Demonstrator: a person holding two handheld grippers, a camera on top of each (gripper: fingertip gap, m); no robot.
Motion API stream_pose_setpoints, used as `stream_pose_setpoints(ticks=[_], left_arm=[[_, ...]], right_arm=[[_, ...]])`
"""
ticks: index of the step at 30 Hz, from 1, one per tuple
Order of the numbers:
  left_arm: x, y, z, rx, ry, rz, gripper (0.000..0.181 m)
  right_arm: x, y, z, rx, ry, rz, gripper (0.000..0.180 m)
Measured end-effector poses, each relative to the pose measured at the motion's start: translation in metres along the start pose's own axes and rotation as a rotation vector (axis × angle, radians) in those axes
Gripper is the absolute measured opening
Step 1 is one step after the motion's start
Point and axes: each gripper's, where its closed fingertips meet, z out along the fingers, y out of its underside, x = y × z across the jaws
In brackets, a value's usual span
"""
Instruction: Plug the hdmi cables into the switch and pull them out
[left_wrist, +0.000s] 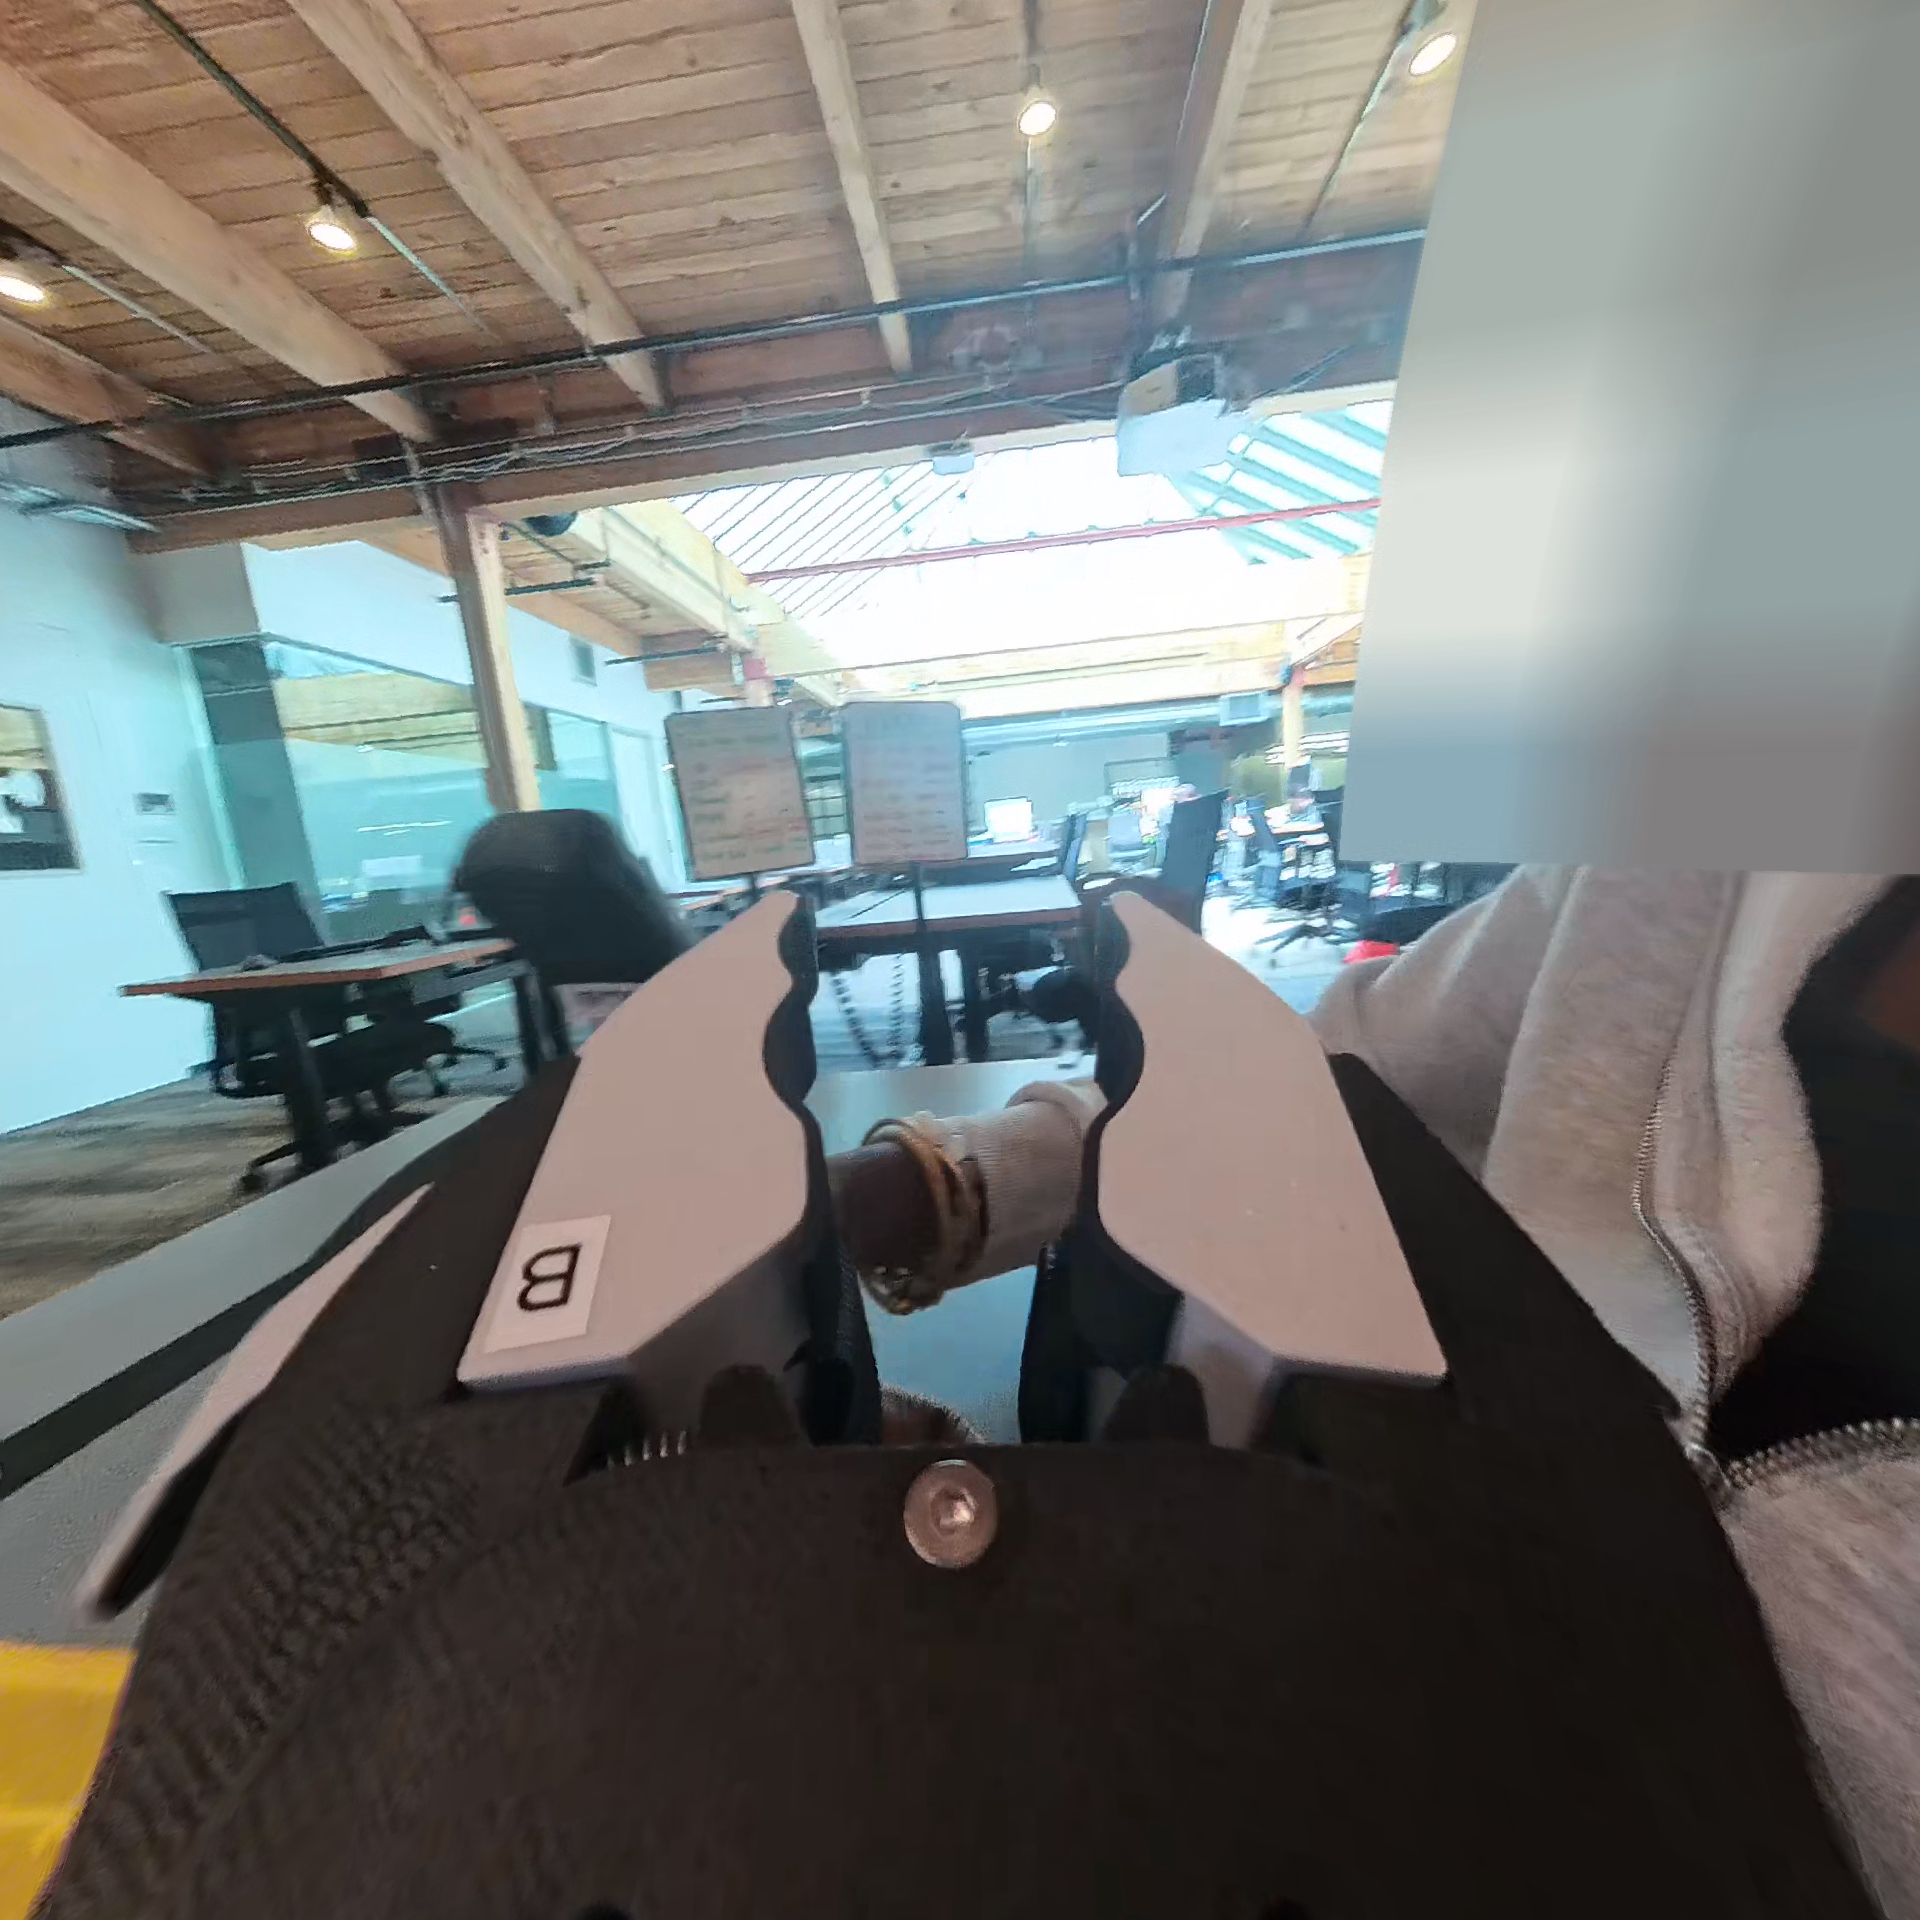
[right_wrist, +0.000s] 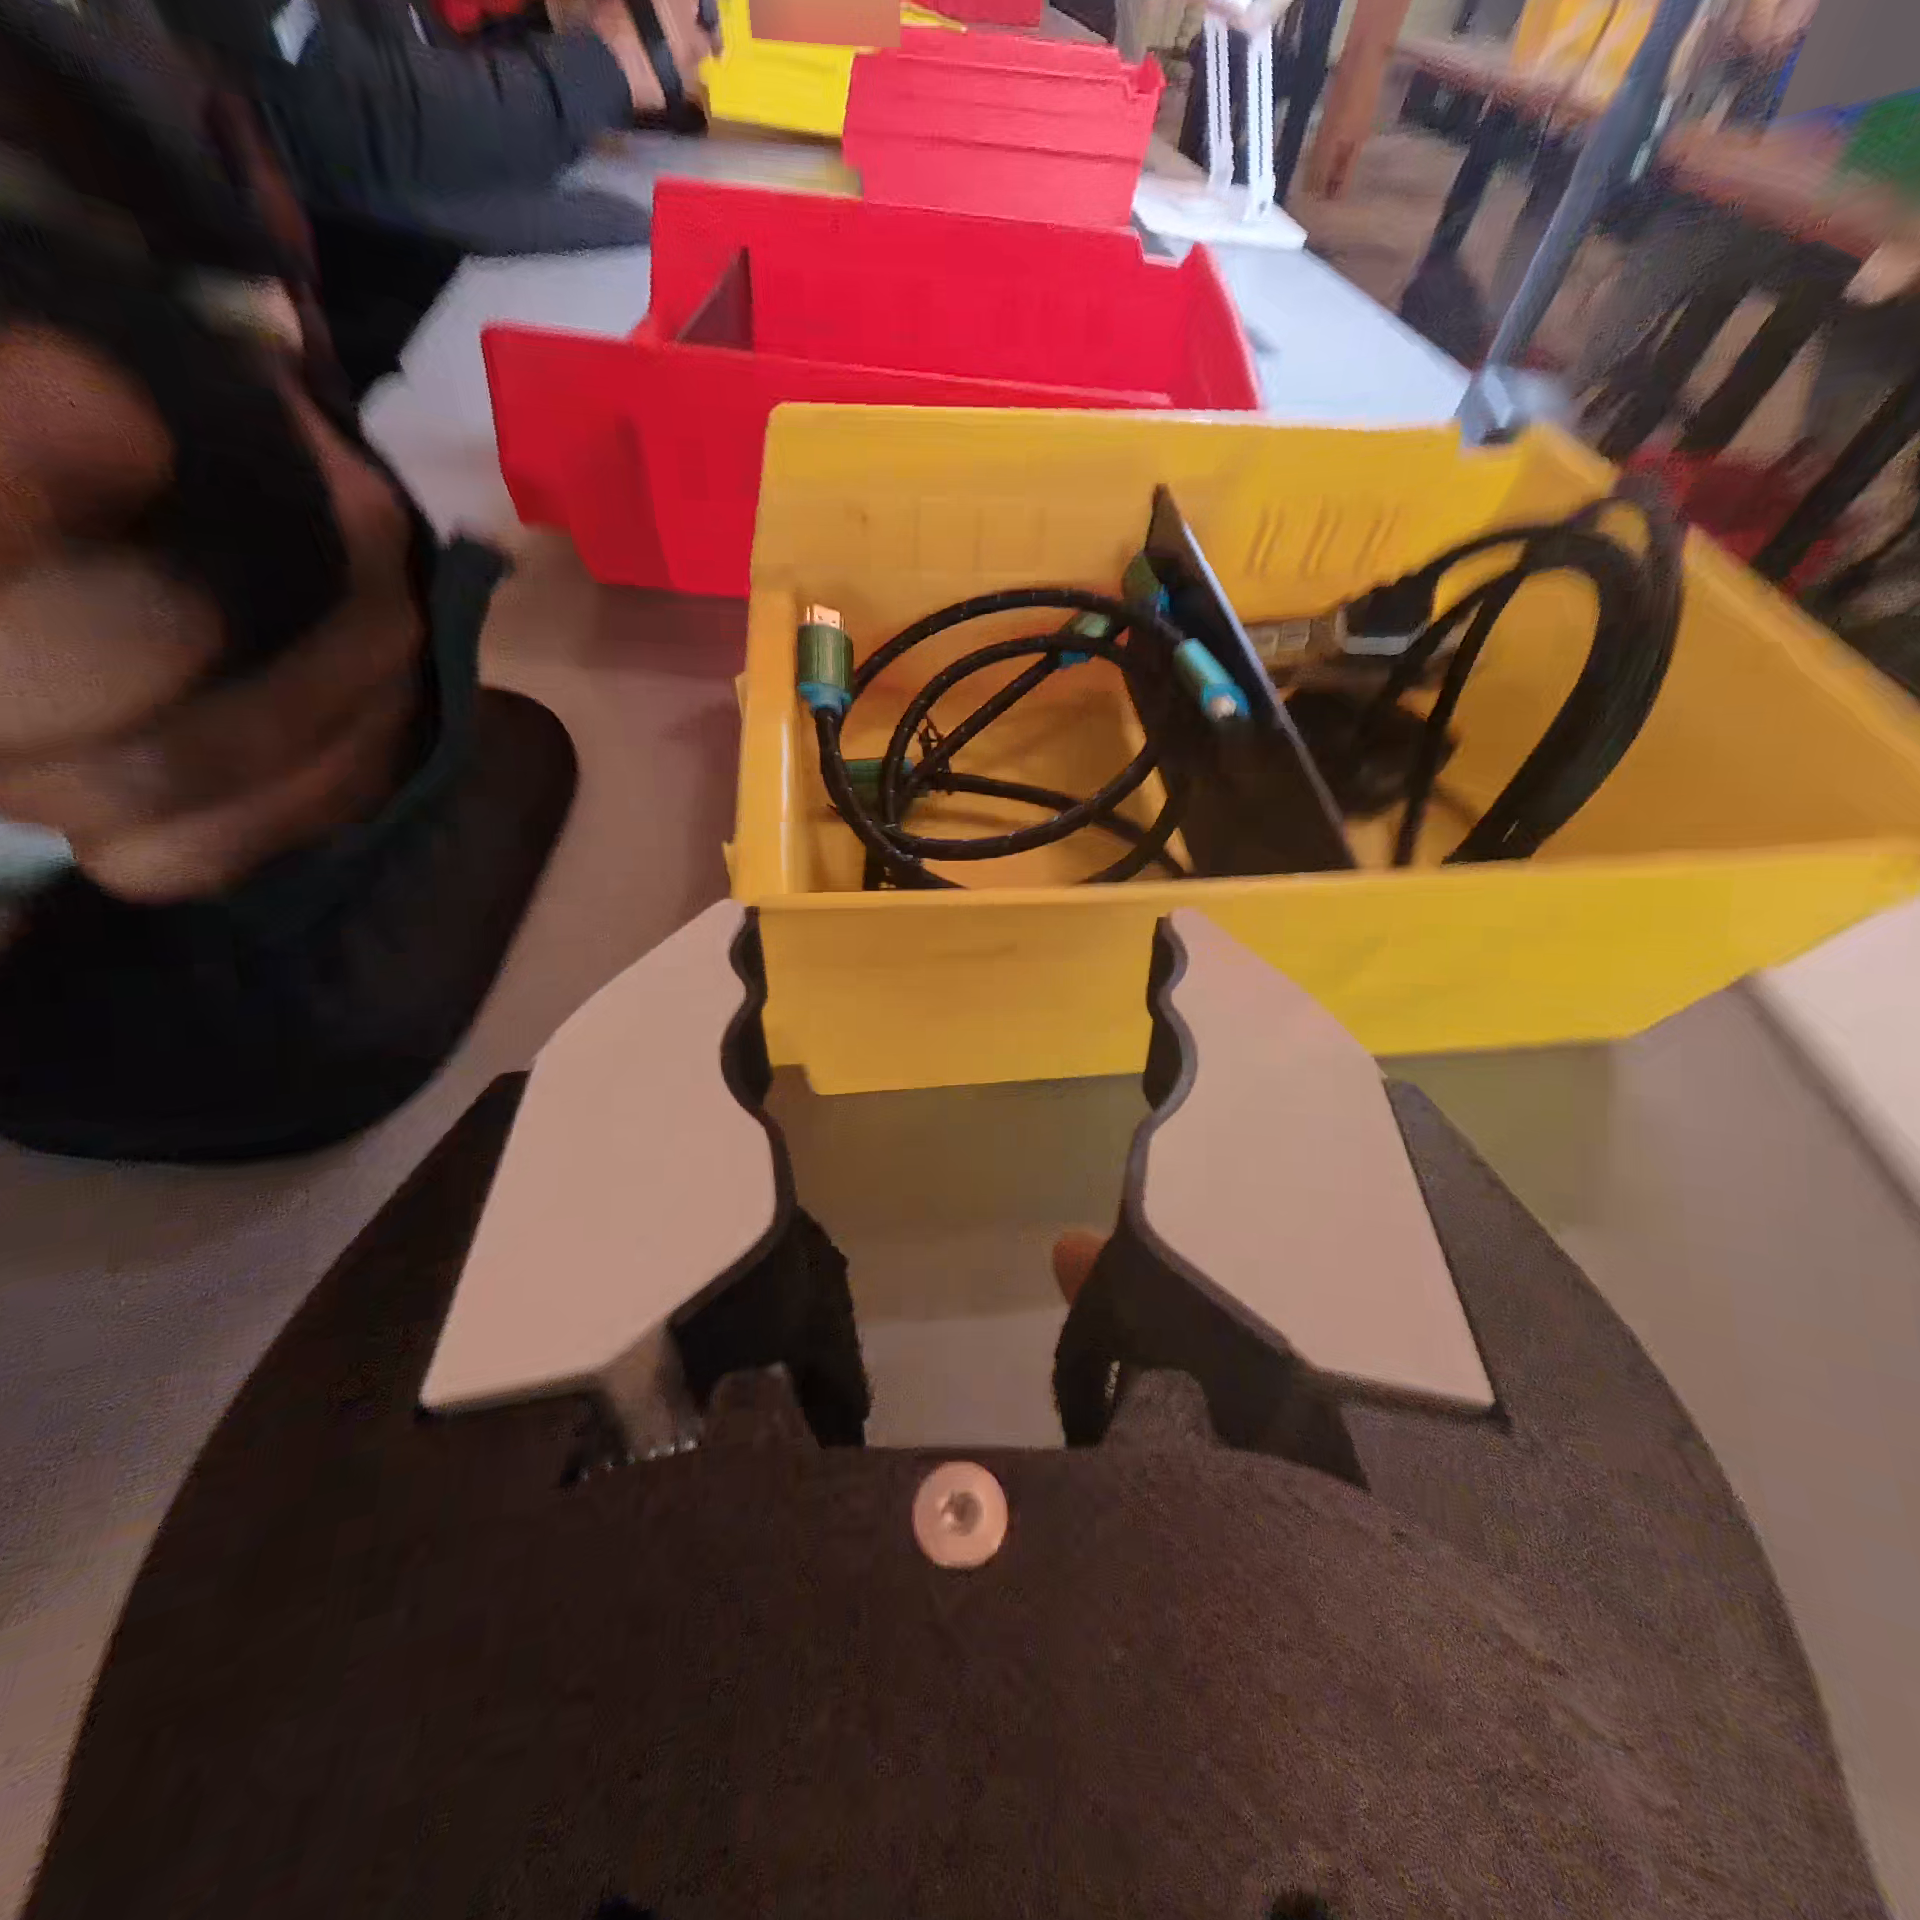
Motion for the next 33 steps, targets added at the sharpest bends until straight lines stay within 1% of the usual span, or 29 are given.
stream_pose_setpoints(ticks=[1,2,3,4,6,8,10,12,13,14,15,16,19,20,22,26,27,28,29,30,31,32,33], left_arm=[[0.0,-0.006,-0.003,-0.013,-0.033,0.026,0.049],[0.003,-0.014,-0.008,-0.016,-0.067,0.053,0.049],[0.006,-0.024,-0.016,-0.012,-0.103,0.076,0.054],[0.011,-0.036,-0.026,-0.002,-0.127,0.095,0.051],[0.021,-0.063,-0.054,0.023,-0.188,0.121,0.05],[0.018,-0.093,-0.097,0.035,-0.342,0.157,0.051],[0.004,-0.124,-0.159,0.042,-0.602,0.222,0.051],[-0.02,-0.153,-0.244,0.042,-0.958,0.288,0.051],[-0.028,-0.16,-0.288,0.025,-1.124,0.303,0.052],[-0.032,-0.162,-0.327,-0.003,-1.256,0.304,0.054],[-0.035,-0.16,-0.362,-0.035,-1.363,0.285,0.056],[-0.035,-0.155,-0.388,-0.074,-1.439,0.259,0.059],[-0.038,-0.137,-0.443,-0.201,-1.583,0.203,0.063],[-0.041,-0.133,-0.459,-0.242,-1.63,0.195,0.064],[-0.05,-0.125,-0.484,-0.342,-1.689,0.163,0.064],[-0.079,-0.092,-0.51,-0.566,-1.647,0.011,0.063],[-0.084,-0.084,-0.513,-0.611,-1.631,-0.012,0.058],[-0.087,-0.076,-0.51,-0.656,-1.59,-0.026,0.046],[-0.088,-0.073,-0.509,-0.68,-1.593,-0.015,0.045],[-0.085,-0.075,-0.51,-0.708,-1.623,0.021,0.035],[-0.078,-0.076,-0.509,-0.737,-1.644,0.051,0.021],[-0.069,-0.075,-0.504,-0.758,-1.637,0.055,0.009],[-0.058,-0.07,-0.494,-0.757,-1.597,0.028,0.013]], right_arm=[[-0.005,-0.004,0.0,-0.009,0.042,-0.107,0.072],[-0.009,-0.009,0.0,-0.008,0.095,-0.199,0.076],[-0.015,-0.014,0.0,-0.003,0.145,-0.279,0.076],[-0.023,-0.02,0.0,0.013,0.176,-0.348,0.072],[-0.046,-0.032,0.004,0.06,0.168,-0.426,0.068],[-0.068,-0.034,0.012,0.06,0.137,-0.465,0.067],[-0.082,-0.025,0.023,-0.005,0.127,-0.548,0.066],[-0.078,-0.012,0.03,-0.104,0.184,-0.648,0.064],[-0.069,-0.003,0.032,-0.174,0.231,-0.688,0.06],[-0.054,0.007,0.03,-0.263,0.285,-0.701,0.053],[-0.04,0.014,0.027,-0.335,0.33,-0.695,0.055],[-0.029,0.017,0.02,-0.379,0.363,-0.675,0.047],[-0.006,0.024,-0.004,-0.516,0.373,-0.569,0.044],[-0.003,0.021,-0.009,-0.5,0.365,-0.55,0.043],[-0.009,0.009,-0.012,-0.395,0.318,-0.514,0.043],[-0.038,-0.007,-0.003,-0.281,0.209,-0.467,0.044],[-0.046,-0.008,0.0,-0.274,0.185,-0.472,0.044],[-0.054,-0.008,0.003,-0.275,0.166,-0.479,0.045],[-0.06,-0.006,0.006,-0.282,0.149,-0.488,0.046],[-0.066,-0.004,0.009,-0.287,0.132,-0.498,0.047],[-0.073,-0.003,0.012,-0.283,0.114,-0.501,0.047],[-0.081,-0.004,0.017,-0.263,0.094,-0.493,0.047],[-0.091,-0.007,0.023,-0.227,0.069,-0.468,0.046]])
